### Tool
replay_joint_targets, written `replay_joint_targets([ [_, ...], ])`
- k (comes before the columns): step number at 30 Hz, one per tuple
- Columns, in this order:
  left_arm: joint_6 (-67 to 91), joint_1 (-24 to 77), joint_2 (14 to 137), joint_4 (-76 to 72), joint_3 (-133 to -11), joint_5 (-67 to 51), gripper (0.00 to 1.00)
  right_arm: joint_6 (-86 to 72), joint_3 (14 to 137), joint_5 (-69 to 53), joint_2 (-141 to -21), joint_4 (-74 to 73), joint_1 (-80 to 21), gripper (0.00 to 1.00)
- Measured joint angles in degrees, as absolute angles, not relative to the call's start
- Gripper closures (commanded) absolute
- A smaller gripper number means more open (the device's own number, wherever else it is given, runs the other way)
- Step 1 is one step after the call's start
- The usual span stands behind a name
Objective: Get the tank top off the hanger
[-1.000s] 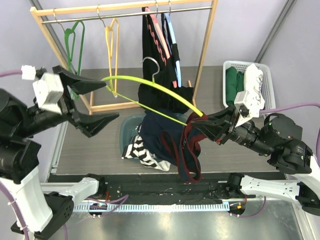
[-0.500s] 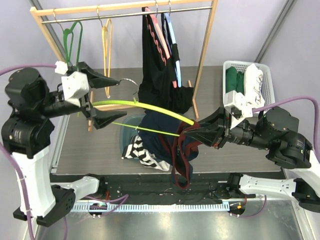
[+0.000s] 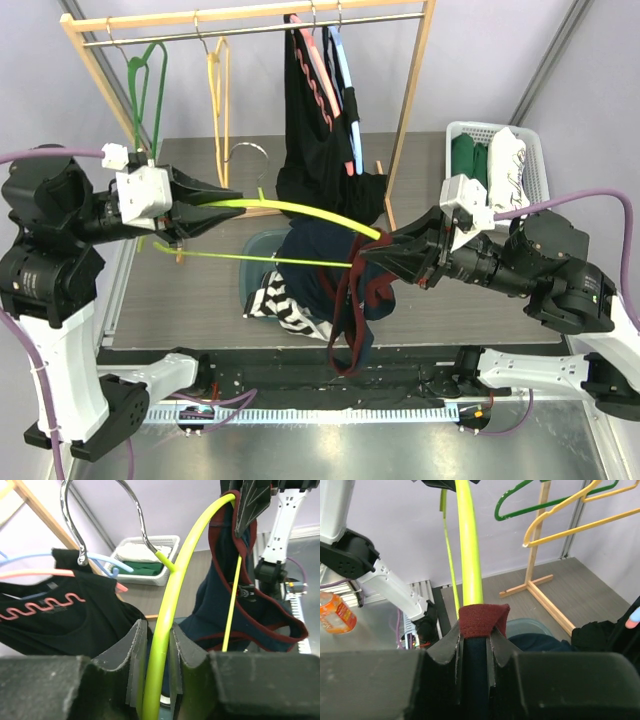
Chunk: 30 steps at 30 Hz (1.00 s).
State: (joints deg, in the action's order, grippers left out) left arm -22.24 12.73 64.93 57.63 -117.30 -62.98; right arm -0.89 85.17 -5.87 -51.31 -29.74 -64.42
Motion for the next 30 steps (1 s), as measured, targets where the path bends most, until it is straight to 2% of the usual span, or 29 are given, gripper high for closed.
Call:
replay_joint_targets([
  [4, -24.2, 12.6, 64.7, 56.1, -118.2, -59.8, 0.92, 0.5, 84.4, -2.6, -52.5, -26.6, -65.1, 0.99],
  [7, -25.8, 12.4, 64.6, 55.0, -118.4, -55.7, 0.91, 0.8, 84.4, 0.1, -54.2, -24.5, -65.0, 0.91],
  [10, -27.6, 12.4, 64.0, 53.6, -118.4, -51.8, 0.90, 0.8, 84.4, 2.3, -55.7, -22.4, -64.9, 0.73],
  [11, -28.0, 12.5, 63.8, 53.2, -118.4, -50.5, 0.90, 0.7, 84.4, 2.9, -56.2, -21.7, -64.9, 0.59],
  [13, -28.8, 12.5, 63.4, 52.8, -118.4, -48.3, 0.92, 0.6, 84.4, 5.2, -57.3, -20.2, -64.5, 0.42],
  [15, -28.5, 12.5, 63.1, 53.0, -118.3, -45.4, 0.94, 0.9, 84.4, 8.6, -59.0, -17.6, -63.7, 0.38],
  [16, -28.3, 12.5, 63.2, 52.9, -118.3, -44.3, 0.94, 1.1, 84.4, 9.5, -59.7, -16.6, -63.5, 0.32],
  [21, -28.1, 12.5, 64.0, 53.9, -118.1, -40.8, 0.96, 1.7, 83.6, 14.0, -62.4, -14.2, -62.8, 0.17],
  [24, -27.6, 12.5, 64.3, 54.0, -118.0, -40.2, 0.96, 1.6, 82.8, 14.9, -62.2, -13.8, -62.6, 0.03],
  [25, -27.4, 12.6, 64.3, 53.8, -117.9, -40.0, 0.96, 1.5, 82.5, 14.9, -61.8, -13.7, -62.6, 0.00],
  [30, -26.8, 12.7, 65.0, 53.5, -117.5, -39.8, 0.94, 1.3, 80.6, 15.8, -59.9, -13.8, -62.5, 0.00],
])
